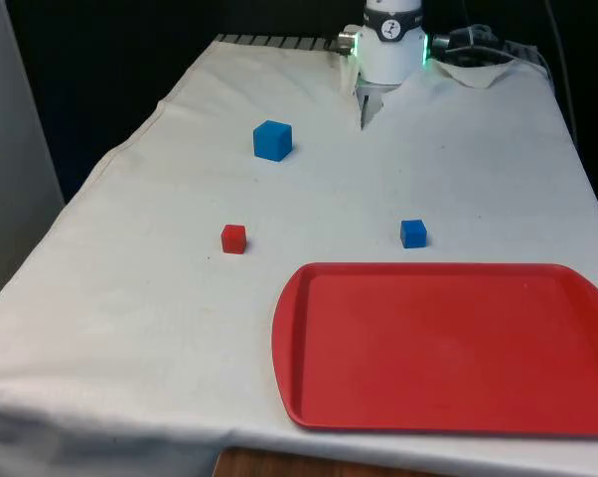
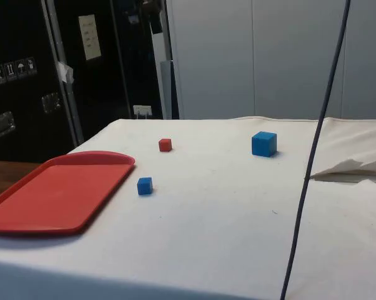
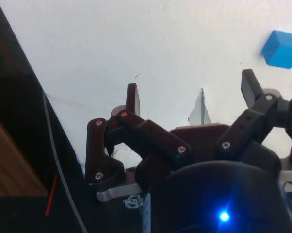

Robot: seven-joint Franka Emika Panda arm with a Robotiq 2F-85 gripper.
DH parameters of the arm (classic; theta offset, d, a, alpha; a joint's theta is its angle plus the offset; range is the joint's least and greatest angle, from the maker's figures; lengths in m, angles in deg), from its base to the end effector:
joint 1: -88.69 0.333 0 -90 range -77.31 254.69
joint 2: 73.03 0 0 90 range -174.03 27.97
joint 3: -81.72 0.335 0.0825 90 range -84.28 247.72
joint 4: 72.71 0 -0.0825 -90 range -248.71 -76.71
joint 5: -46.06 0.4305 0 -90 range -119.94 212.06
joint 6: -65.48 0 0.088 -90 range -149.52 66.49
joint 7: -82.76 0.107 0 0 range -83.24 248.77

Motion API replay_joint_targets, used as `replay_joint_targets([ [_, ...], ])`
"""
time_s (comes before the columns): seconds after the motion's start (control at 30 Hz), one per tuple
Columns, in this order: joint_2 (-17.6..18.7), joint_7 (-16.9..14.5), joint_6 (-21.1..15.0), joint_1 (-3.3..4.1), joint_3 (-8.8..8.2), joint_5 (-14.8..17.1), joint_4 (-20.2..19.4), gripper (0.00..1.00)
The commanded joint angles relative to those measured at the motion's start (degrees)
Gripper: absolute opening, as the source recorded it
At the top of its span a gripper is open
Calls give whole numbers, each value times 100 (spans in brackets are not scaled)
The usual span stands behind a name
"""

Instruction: Pick up the largest block and place it onto the tray.

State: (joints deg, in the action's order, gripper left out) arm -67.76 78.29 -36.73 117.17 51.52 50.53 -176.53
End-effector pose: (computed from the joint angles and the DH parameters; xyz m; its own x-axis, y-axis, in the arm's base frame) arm 0.6196 -0.0036 0.4869 0.9941 0.0285 -0.1047 0.0248 -0.9990 -0.0361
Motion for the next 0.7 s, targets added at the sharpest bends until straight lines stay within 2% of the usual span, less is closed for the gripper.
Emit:
replay_joint_targets([
  [0.0, -6, 0, 6, 0, 0, -6, -11, 100],
  [0.03, -109, 46, -80, 23, 0, -86, -132, 100],
  [0.27, -327, 63, -241, 23, 6, -212, -481, 100],
  [0.3, -201, 0, -126, 0, 6, -103, -350, 100],
  [0.33, -355, 69, -269, 23, 6, -229, -527, 100],
  [0.57, -607, 52, -590, -11, 6, -418, -1014, 100],
  [0.6, -476, 6, -447, -17, 6, -298, -854, 100],
  [0.67, -705, 40, -722, -40, 6, -510, -1220, 100],
])
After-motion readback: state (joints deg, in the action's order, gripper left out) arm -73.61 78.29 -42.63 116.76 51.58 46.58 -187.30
